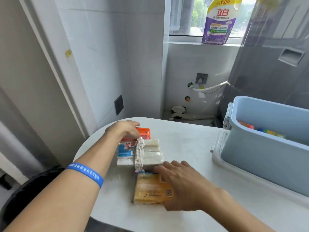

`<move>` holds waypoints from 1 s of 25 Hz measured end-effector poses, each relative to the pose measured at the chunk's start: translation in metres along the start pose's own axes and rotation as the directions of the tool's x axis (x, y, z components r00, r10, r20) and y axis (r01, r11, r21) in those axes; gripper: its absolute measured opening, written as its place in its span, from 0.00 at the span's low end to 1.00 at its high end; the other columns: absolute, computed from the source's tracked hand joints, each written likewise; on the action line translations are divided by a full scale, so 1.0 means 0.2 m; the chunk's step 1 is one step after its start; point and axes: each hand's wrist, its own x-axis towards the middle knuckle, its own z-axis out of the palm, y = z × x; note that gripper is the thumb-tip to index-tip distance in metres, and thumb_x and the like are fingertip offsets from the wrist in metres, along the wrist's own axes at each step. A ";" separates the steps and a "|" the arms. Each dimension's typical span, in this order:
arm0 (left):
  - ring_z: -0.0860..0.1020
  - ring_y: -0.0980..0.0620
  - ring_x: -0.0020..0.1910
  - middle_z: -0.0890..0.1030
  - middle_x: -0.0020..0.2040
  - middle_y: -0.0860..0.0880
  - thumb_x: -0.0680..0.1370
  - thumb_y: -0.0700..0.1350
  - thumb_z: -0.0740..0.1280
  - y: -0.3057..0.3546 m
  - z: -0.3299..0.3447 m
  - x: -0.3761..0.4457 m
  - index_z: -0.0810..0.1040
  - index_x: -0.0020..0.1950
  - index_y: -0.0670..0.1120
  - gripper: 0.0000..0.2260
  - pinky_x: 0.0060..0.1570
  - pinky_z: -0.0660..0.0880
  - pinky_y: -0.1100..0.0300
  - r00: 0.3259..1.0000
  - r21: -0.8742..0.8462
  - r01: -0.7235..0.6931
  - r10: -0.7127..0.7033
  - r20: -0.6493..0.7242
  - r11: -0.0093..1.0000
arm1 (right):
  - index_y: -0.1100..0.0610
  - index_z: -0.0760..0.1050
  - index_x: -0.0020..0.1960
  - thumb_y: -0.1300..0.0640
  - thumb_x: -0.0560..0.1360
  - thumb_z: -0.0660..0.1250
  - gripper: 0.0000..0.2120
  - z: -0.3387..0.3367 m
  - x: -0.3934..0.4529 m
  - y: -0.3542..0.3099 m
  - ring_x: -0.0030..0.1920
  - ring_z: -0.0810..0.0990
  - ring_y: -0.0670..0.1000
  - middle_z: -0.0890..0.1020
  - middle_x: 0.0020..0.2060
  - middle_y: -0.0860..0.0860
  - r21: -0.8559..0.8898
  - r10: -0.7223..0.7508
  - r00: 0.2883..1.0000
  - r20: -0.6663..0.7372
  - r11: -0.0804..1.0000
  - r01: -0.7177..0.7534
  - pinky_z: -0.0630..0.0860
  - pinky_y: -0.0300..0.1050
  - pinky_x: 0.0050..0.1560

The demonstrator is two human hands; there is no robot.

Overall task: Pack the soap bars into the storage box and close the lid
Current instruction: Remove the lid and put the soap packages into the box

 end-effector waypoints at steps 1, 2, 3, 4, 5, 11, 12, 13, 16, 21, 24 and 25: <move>0.65 0.43 0.64 0.74 0.62 0.49 0.67 0.52 0.64 -0.01 0.02 0.01 0.70 0.68 0.62 0.28 0.60 0.68 0.47 0.999 0.083 0.019 -0.015 -0.052 0.996 | 0.42 0.60 0.66 0.42 0.62 0.68 0.35 -0.03 -0.03 0.07 0.47 0.73 0.50 0.75 0.50 0.45 0.047 0.044 0.997 0.058 0.998 -0.047 0.69 0.47 0.47; 0.62 0.44 0.61 0.75 0.54 0.50 0.68 0.53 0.64 -0.01 0.05 0.03 0.73 0.63 0.61 0.22 0.56 0.65 0.47 0.993 0.135 0.017 -0.002 -0.114 0.991 | 0.40 0.61 0.64 0.42 0.61 0.69 0.34 -0.06 -0.07 0.16 0.45 0.74 0.49 0.76 0.49 0.44 0.140 0.112 0.987 0.117 0.982 -0.128 0.71 0.46 0.46; 0.61 0.44 0.60 0.76 0.49 0.51 0.68 0.54 0.64 -0.01 0.07 0.04 0.76 0.57 0.60 0.17 0.54 0.63 0.46 0.983 0.170 0.013 0.018 -0.182 0.985 | 0.38 0.63 0.62 0.43 0.61 0.71 0.32 -0.10 -0.11 0.24 0.45 0.75 0.48 0.77 0.49 0.44 0.296 0.186 0.967 0.172 0.927 -0.231 0.74 0.45 0.44; 0.62 0.45 0.59 0.78 0.48 0.51 0.68 0.55 0.66 -0.02 0.09 0.04 0.77 0.53 0.58 0.14 0.53 0.62 0.46 0.970 0.179 0.015 0.029 -0.240 0.984 | 0.38 0.66 0.59 0.44 0.61 0.72 0.29 -0.14 -0.15 0.31 0.44 0.77 0.48 0.78 0.49 0.45 0.467 0.251 0.945 0.209 0.823 -0.322 0.76 0.45 0.42; 0.65 0.46 0.58 0.79 0.47 0.52 0.66 0.57 0.69 -0.03 0.09 0.02 0.78 0.50 0.58 0.13 0.54 0.63 0.47 0.957 0.126 0.004 0.033 -0.288 0.992 | 0.39 0.69 0.57 0.44 0.61 0.73 0.26 -0.17 -0.18 0.37 0.43 0.78 0.48 0.80 0.49 0.48 0.618 0.308 0.925 0.222 0.690 -0.378 0.77 0.45 0.41; 0.83 0.48 0.42 0.86 0.48 0.44 0.64 0.70 0.70 0.19 -0.14 -0.25 0.85 0.53 0.48 0.30 0.45 0.80 0.51 0.934 -0.954 -0.230 0.320 -0.160 0.194 | 0.62 0.80 0.61 0.50 0.64 0.71 0.29 -0.24 -0.22 0.42 0.53 0.82 0.67 0.81 0.58 0.66 0.825 0.183 0.982 0.053 -0.562 0.060 0.79 0.60 0.52; 0.84 0.46 0.43 0.85 0.48 0.43 0.66 0.70 0.68 0.26 -0.15 -0.30 0.85 0.54 0.46 0.31 0.45 0.80 0.47 0.898 -0.986 -0.162 0.421 -0.129 0.044 | 0.63 0.78 0.63 0.48 0.68 0.68 0.28 -0.29 -0.22 0.38 0.55 0.80 0.69 0.80 0.59 0.66 0.789 0.169 0.986 -0.010 -0.604 0.112 0.78 0.62 0.54; 0.83 0.44 0.44 0.85 0.48 0.41 0.68 0.69 0.69 0.34 -0.15 -0.34 0.84 0.56 0.45 0.31 0.45 0.80 0.45 0.861 -0.992 -0.117 0.493 -0.120 -0.038 | 0.62 0.78 0.64 0.44 0.71 0.65 0.28 -0.34 -0.23 0.35 0.55 0.80 0.69 0.80 0.59 0.66 0.788 0.186 0.982 -0.032 -0.600 0.139 0.78 0.62 0.53; 0.82 0.44 0.42 0.84 0.47 0.41 0.71 0.53 0.71 0.58 -0.04 -0.49 0.80 0.58 0.43 0.20 0.42 0.80 0.51 0.804 -0.990 -0.139 0.580 -0.131 -0.031 | 0.61 0.81 0.59 0.41 0.71 0.69 0.27 -0.48 -0.31 0.33 0.46 0.84 0.66 0.84 0.52 0.65 0.891 0.333 0.943 0.011 -0.432 0.142 0.81 0.57 0.45; 0.85 0.45 0.40 0.86 0.48 0.41 0.74 0.46 0.67 1.00 0.04 -0.66 0.82 0.55 0.43 0.12 0.39 0.82 0.50 0.782 -0.991 -0.136 0.613 -0.110 -0.004 | 0.53 0.87 0.46 0.47 0.68 0.74 0.12 -0.75 -0.67 0.50 0.43 0.87 0.55 0.88 0.47 0.55 0.916 0.780 0.620 -0.084 -0.184 0.356 0.83 0.49 0.39; 0.86 0.46 0.40 0.87 0.46 0.42 0.74 0.48 0.71 1.31 0.06 -0.71 0.83 0.51 0.44 0.10 0.33 0.82 0.54 0.807 -0.953 -0.292 0.557 -0.197 0.085 | 0.56 0.84 0.49 0.45 0.70 0.72 0.15 -0.84 -0.86 0.71 0.41 0.87 0.55 0.88 0.44 0.53 0.985 0.941 0.291 -0.171 0.153 0.084 0.84 0.53 0.43; 0.86 0.46 0.39 0.87 0.46 0.42 0.73 0.48 0.72 1.41 0.09 -0.71 0.83 0.49 0.44 0.09 0.34 0.82 0.56 0.817 -0.907 -0.384 0.522 -0.245 0.174 | 0.56 0.80 0.52 0.44 0.71 0.72 0.17 -0.85 -0.89 0.79 0.42 0.87 0.54 0.87 0.46 0.53 0.968 0.950 0.215 -0.225 0.244 -0.066 0.84 0.55 0.45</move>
